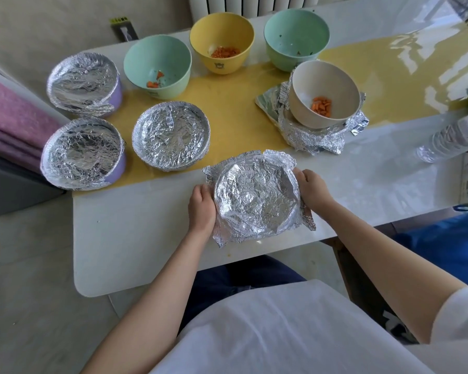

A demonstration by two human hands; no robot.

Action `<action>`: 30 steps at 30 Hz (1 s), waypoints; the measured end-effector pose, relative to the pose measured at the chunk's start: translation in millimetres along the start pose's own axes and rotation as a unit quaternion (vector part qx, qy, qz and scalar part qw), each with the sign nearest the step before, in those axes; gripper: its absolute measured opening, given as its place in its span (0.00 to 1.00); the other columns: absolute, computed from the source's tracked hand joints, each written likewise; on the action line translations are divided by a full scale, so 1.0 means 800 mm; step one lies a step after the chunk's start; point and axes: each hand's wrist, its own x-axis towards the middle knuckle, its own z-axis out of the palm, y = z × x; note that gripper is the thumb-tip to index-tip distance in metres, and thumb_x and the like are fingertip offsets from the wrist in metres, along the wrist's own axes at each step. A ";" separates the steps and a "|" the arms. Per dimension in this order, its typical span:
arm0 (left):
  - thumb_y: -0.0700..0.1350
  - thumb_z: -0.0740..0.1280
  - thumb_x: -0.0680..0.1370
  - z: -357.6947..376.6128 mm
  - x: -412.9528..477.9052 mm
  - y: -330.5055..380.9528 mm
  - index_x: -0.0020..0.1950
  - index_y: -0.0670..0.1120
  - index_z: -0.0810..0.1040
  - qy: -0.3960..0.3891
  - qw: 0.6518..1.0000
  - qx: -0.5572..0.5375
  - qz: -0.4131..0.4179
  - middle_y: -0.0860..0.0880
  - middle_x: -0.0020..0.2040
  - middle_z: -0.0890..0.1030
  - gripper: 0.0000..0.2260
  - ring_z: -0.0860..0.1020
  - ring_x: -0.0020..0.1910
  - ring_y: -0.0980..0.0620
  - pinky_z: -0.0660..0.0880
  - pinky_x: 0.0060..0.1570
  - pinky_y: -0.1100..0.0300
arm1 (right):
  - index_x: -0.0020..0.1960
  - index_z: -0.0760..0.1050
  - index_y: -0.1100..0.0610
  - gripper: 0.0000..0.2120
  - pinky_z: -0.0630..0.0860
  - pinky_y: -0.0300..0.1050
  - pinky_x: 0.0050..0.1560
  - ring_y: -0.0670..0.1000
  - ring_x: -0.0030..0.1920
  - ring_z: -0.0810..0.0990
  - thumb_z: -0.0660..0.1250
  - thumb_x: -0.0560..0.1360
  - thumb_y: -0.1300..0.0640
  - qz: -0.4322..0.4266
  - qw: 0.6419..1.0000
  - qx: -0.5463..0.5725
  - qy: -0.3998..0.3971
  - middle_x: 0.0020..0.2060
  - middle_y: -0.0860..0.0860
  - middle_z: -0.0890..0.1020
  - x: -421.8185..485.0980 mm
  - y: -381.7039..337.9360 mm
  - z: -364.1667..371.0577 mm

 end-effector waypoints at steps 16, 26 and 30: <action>0.53 0.42 0.81 0.015 -0.011 0.024 0.76 0.43 0.53 -0.086 0.800 0.443 0.395 0.47 0.77 0.52 0.26 0.46 0.76 0.48 0.42 0.74 0.52 | 0.73 0.61 0.63 0.26 0.53 0.52 0.74 0.58 0.74 0.58 0.48 0.80 0.51 -0.364 0.893 -0.260 0.046 0.72 0.59 0.64 -0.013 -0.028 0.036; 0.38 0.52 0.82 0.016 -0.003 0.020 0.73 0.44 0.64 -0.093 0.944 0.113 0.296 0.50 0.71 0.67 0.18 0.63 0.69 0.59 0.58 0.67 0.71 | 0.69 0.69 0.59 0.18 0.63 0.34 0.61 0.52 0.64 0.72 0.53 0.81 0.55 -0.230 0.970 0.019 0.070 0.65 0.53 0.75 -0.009 -0.017 0.032; 0.35 0.51 0.82 0.017 -0.003 0.025 0.70 0.42 0.67 -0.075 0.969 -0.011 0.235 0.52 0.63 0.74 0.17 0.75 0.49 0.70 0.68 0.49 0.78 | 0.68 0.70 0.55 0.17 0.69 0.38 0.47 0.43 0.45 0.76 0.53 0.82 0.54 -0.145 0.981 0.120 0.048 0.46 0.47 0.80 -0.013 -0.016 0.033</action>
